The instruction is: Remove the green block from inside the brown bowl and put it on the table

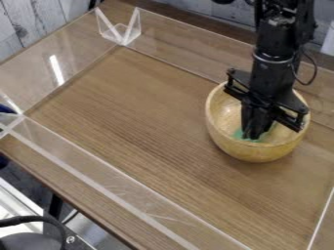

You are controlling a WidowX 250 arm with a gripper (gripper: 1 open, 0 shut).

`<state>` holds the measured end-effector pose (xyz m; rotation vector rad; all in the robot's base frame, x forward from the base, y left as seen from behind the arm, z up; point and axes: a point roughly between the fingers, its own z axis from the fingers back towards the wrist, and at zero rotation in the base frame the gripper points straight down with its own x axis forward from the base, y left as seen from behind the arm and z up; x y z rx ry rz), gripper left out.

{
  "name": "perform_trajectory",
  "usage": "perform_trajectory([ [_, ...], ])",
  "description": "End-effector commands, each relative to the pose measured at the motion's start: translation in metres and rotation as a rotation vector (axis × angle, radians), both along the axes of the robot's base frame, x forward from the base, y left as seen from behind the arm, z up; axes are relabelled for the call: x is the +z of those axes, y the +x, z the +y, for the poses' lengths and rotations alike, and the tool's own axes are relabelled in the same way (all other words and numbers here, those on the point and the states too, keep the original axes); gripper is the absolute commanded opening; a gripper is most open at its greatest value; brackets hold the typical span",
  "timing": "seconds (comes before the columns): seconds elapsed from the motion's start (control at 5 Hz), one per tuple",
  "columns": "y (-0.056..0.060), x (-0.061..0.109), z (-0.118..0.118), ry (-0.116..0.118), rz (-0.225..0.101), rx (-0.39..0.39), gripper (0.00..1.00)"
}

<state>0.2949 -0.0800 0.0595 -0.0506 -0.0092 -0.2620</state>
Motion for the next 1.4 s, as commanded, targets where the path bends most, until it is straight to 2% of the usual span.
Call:
perform_trajectory([
  [0.0, 0.005, 0.021, 0.002, -0.016, -0.061, 0.000, 0.00],
  [1.2, -0.003, 0.039, 0.015, -0.020, -0.067, 0.025, 0.00],
])
